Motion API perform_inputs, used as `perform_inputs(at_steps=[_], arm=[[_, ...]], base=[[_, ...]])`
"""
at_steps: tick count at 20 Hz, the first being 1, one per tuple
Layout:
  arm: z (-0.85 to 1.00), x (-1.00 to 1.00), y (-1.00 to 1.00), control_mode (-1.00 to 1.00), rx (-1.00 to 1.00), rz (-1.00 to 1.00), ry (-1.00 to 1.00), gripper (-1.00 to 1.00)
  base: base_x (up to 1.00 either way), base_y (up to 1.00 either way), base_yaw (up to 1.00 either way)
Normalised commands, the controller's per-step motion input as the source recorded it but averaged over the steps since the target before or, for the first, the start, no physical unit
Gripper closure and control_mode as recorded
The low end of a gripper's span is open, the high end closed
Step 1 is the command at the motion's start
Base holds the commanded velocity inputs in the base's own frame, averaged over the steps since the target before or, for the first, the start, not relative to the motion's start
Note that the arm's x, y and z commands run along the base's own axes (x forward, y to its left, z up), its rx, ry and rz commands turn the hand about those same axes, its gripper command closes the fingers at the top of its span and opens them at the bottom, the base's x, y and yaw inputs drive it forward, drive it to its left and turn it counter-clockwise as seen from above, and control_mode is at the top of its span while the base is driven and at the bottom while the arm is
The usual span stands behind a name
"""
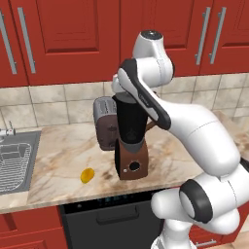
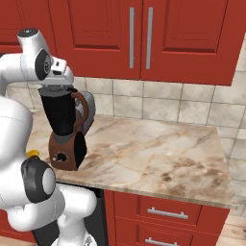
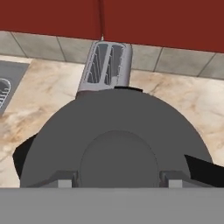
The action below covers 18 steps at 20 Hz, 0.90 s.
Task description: Open the blender lid, put the mango in the blender, close the lid, and start the blender.
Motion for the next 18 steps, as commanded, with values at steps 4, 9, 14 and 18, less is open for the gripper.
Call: perform_inputs(at_steps=[4, 9, 14, 18], arm=[[0.55, -0.06, 0.0, -1.0, 0.0, 0.0, -0.08, 1.0], [0.97, -0.25, -0.09, -1.0, 0.0, 0.01, -0.2, 1.0], [0.46, -0.46, -0.7, -1.0, 0.0, 0.0, -0.14, 1.0], [-0.12, -0.56, -1.0, -1.0, 0.05, -0.05, 0.0, 1.0]], base=[[0.0, 0.0, 0.0], [0.0, 0.0, 0.0], [0.0, 0.0, 0.0], [0.0, 0.0, 0.0]])
